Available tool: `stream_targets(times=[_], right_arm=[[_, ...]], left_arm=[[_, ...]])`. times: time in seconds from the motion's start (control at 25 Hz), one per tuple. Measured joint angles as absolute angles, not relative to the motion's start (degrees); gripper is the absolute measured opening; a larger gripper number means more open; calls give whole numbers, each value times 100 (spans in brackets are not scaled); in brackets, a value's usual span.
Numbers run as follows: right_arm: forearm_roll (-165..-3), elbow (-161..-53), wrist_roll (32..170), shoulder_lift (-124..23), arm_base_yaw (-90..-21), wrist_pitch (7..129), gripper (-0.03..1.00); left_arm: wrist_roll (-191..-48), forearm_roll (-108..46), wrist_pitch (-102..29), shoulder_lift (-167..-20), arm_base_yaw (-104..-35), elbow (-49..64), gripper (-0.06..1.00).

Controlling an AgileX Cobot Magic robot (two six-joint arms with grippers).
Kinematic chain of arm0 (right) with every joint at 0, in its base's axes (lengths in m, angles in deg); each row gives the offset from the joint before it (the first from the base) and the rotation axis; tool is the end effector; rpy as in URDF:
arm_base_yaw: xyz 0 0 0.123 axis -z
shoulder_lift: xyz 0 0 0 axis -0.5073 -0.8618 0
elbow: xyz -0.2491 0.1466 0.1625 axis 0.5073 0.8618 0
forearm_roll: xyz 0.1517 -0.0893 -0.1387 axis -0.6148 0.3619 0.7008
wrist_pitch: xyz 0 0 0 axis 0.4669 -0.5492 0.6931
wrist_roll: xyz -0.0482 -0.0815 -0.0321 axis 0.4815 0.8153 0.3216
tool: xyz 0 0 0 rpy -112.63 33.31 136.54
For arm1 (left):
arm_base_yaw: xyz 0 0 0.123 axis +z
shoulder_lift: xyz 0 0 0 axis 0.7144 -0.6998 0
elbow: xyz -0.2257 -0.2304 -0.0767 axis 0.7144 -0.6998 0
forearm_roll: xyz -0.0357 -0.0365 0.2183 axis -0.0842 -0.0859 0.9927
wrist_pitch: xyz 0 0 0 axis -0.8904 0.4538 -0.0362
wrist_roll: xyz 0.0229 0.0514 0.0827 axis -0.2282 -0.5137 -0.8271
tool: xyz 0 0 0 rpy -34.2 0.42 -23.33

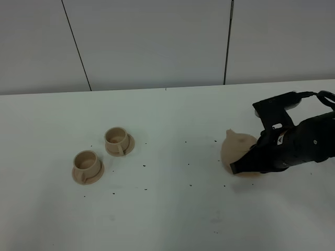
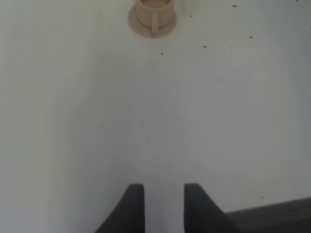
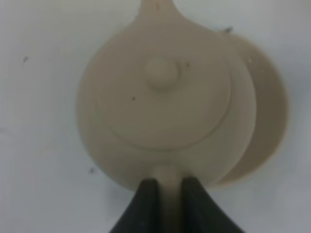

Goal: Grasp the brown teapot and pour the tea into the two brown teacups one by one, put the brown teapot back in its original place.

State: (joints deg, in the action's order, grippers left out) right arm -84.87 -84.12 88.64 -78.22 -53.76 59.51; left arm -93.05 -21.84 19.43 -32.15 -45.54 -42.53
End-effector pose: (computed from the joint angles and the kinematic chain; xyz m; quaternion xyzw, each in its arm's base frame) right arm 0.3154 0.1406 0.2365 -0.2163 0.9311 0.0749 0.2840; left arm -0.0381 -0.0067 0.2753 0.0558 0.8962 -0.0087 0.4401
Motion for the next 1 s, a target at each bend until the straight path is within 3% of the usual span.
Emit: stream_targets(times=[0.48, 1.0], right_arm=[[-11278, -8412, 12404, -7822, -5376, 5623, 10], [-11308, -9213, 13093, -7921, -5376, 4722, 10]], left_arm=[[-9305, -2184, 1943, -3215, -4554, -4253, 27], [-9305, -2184, 1943, -3215, -4554, -4253, 27]])
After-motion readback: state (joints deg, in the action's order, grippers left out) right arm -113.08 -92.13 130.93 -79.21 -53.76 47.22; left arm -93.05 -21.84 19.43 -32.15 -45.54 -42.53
